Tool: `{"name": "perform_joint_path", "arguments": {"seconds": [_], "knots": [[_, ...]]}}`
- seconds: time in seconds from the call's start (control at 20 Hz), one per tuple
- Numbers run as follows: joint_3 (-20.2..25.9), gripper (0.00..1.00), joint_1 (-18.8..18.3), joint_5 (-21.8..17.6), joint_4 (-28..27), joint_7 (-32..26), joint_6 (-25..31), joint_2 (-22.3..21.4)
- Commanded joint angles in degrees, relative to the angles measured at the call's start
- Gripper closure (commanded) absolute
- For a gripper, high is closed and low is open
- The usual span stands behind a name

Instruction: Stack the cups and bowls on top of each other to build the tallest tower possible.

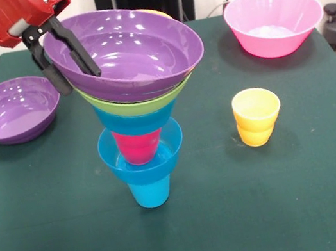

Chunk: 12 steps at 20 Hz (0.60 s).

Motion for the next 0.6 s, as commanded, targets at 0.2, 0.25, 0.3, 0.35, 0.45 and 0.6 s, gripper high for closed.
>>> {"name": "perform_joint_path", "arguments": {"seconds": [0.2,0.25,0.3,0.35,0.45,0.6], "knots": [[-3.13,0.00,3.85,-2.19,-2.26,-14.38,6.87,-0.31],[-3.18,0.00,3.92,-2.11,-2.35,-14.31,7.01,-0.26],[-3.17,0.00,3.99,-2.02,-2.52,-14.40,7.33,-0.36],[-3.21,0.00,4.08,-1.98,-2.77,-14.56,7.67,-0.34],[-3.23,0.00,4.27,-1.79,-3.29,-14.76,8.40,-0.37],[-3.25,0.00,4.15,-2.03,-3.37,-15.07,8.48,-0.06]]}}
